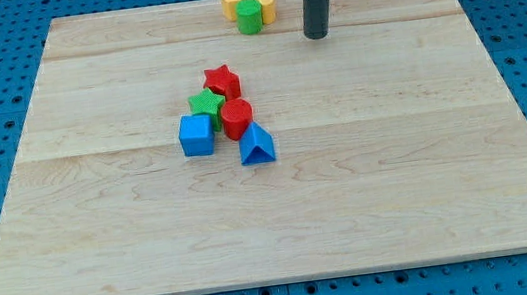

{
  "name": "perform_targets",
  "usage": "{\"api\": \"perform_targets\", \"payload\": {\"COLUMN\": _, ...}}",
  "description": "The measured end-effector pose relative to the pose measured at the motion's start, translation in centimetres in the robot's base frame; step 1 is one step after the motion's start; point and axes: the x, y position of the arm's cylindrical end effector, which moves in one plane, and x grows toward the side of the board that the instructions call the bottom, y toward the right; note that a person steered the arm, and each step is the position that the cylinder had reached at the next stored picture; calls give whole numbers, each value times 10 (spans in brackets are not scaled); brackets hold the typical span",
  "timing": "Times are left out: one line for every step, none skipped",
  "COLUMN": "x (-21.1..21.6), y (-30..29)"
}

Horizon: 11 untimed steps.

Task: Place your hand to the right of the red circle

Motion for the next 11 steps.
{"api": "perform_targets", "payload": {"x": 0, "y": 2}}
{"api": "perform_targets", "payload": {"x": 0, "y": 3}}
{"api": "perform_targets", "payload": {"x": 0, "y": 5}}
{"api": "perform_targets", "payload": {"x": 0, "y": 6}}
{"api": "perform_targets", "payload": {"x": 5, "y": 15}}
{"api": "perform_targets", "payload": {"x": 36, "y": 15}}
{"api": "perform_targets", "payload": {"x": 75, "y": 15}}
{"api": "perform_targets", "payload": {"x": 107, "y": 17}}
{"api": "perform_targets", "payload": {"x": 141, "y": -25}}
{"api": "perform_targets", "payload": {"x": 165, "y": -57}}
{"api": "perform_targets", "payload": {"x": 171, "y": -62}}
